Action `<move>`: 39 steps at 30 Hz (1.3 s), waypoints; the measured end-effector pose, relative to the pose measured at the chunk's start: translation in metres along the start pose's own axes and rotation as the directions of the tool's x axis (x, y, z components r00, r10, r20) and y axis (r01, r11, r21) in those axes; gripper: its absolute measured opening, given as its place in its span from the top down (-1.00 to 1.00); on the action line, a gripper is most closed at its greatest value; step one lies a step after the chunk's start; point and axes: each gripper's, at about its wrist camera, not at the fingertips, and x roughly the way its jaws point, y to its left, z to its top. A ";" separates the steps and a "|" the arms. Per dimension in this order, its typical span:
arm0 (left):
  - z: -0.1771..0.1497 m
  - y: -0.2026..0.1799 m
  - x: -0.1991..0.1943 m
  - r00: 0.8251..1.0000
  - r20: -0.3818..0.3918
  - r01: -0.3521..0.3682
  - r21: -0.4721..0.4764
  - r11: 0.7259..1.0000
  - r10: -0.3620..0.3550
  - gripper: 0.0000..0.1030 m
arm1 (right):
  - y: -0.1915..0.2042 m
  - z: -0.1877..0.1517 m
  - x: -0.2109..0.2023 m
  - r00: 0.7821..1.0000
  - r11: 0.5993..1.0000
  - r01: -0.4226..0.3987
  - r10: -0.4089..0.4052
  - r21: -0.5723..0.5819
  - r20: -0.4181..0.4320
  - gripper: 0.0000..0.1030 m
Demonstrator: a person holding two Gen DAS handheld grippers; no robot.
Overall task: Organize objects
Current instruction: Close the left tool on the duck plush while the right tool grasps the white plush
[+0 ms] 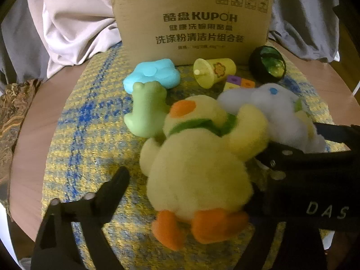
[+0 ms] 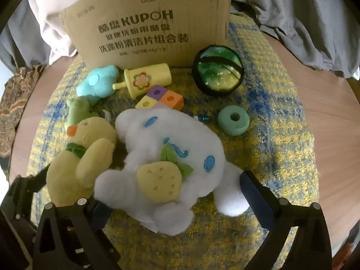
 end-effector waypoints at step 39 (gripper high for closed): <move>0.000 0.019 -0.068 0.992 0.122 -0.010 -0.065 0.998 0.018 -0.14 | 0.014 -0.012 -0.092 0.981 1.000 -0.012 0.014 -0.009 0.191 -0.25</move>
